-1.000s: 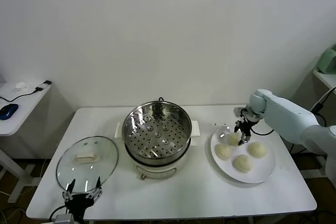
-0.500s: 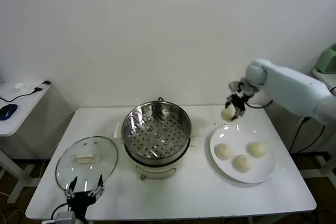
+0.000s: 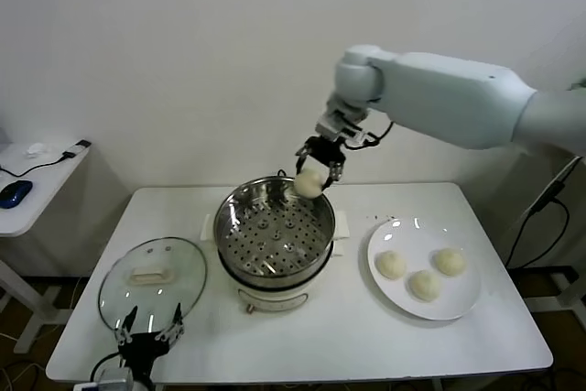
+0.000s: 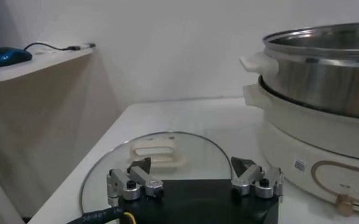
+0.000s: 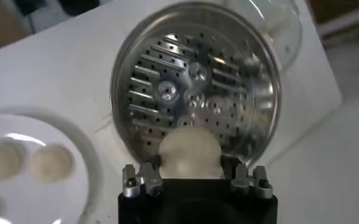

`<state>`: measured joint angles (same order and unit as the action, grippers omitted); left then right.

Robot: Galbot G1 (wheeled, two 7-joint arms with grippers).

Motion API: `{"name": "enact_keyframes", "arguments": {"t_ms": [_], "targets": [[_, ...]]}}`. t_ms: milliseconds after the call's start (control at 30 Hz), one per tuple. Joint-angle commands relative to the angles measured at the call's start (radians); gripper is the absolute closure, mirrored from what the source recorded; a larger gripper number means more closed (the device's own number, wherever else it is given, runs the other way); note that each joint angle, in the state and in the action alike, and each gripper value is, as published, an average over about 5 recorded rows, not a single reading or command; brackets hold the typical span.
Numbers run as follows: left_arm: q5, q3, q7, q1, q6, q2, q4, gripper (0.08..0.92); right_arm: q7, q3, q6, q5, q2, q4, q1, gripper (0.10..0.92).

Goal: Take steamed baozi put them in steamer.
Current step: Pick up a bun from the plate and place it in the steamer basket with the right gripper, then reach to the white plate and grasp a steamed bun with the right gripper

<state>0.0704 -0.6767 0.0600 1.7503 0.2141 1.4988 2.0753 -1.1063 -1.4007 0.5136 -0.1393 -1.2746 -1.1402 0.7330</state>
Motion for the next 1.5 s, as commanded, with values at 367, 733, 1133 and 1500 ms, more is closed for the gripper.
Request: {"name": "enact_keyframes", "arguments": {"t_ms": [367, 733, 1133, 1500], "targets": [[-0.003, 0.012, 0.001, 0.003, -0.007, -0.005, -0.012, 0.177, 0.134, 0.207, 0.267, 0.488, -0.221, 0.345, -0.324, 0.358], [0.003, 0.009, 0.001, -0.008, -0.004, -0.006, -0.011, 0.177, 0.122, 0.216, 0.279, 0.483, -0.269, 0.452, -0.346, 0.355], [0.006, 0.005, 0.002, -0.016, 0.0, -0.009, -0.016, 0.177, 0.136, 0.191, 0.309, 0.387, -0.292, 0.49, -0.319, 0.219], [0.002, -0.001, -0.002, -0.021, 0.004, -0.009, -0.004, 0.177, -0.05, -0.072, 0.147, -0.185, 0.001, 0.138, 0.043, 0.202]]}}
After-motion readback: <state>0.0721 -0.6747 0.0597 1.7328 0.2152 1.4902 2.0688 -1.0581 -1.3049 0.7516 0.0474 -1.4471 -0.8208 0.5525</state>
